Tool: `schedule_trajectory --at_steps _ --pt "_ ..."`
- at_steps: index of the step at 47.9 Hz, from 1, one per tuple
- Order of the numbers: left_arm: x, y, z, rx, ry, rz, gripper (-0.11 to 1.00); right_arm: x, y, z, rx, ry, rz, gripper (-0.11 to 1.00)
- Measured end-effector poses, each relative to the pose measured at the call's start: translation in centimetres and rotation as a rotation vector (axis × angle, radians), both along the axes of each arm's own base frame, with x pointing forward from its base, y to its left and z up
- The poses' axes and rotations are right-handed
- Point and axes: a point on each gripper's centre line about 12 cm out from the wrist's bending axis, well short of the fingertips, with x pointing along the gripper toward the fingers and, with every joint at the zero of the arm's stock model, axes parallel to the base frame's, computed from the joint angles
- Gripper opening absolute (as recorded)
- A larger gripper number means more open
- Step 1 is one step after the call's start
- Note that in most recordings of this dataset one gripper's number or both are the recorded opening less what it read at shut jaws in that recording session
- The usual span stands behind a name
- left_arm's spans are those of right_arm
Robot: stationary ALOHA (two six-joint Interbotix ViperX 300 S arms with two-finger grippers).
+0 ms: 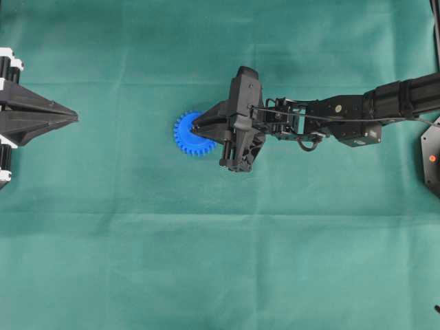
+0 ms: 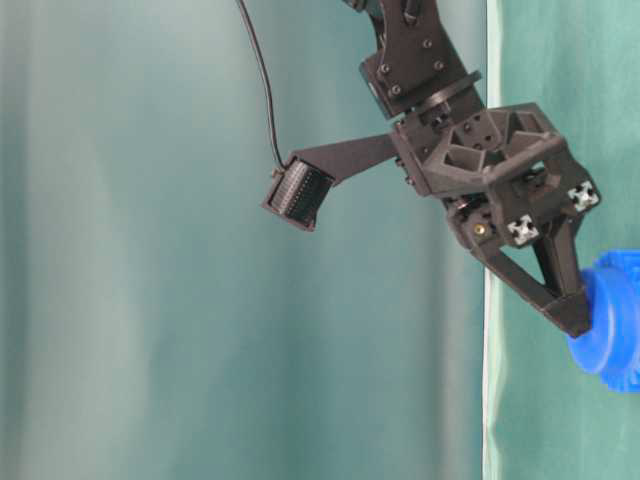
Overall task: Insert the shaft placed at a random location into the center hole of the medium gear at another random location.
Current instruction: 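Align and lower the shaft into the blue gear's center hole, then open the right gripper and raise it away from the gear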
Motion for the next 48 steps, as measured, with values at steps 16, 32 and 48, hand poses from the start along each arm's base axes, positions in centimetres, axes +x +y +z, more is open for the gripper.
schedule_trajectory --at_steps 16,32,48 --pt "0.0 0.0 0.0 0.002 0.0 0.0 0.0 0.0 0.0 0.0 0.001 -0.002 -0.001 0.14" --pt "0.0 0.0 0.0 0.002 0.0 0.002 0.0 0.2 0.1 0.3 0.001 -0.009 0.001 0.8" --pt "0.0 0.0 0.0 0.003 0.0 0.0 0.0 0.0 0.2 4.6 -0.006 -0.078 0.007 0.84"
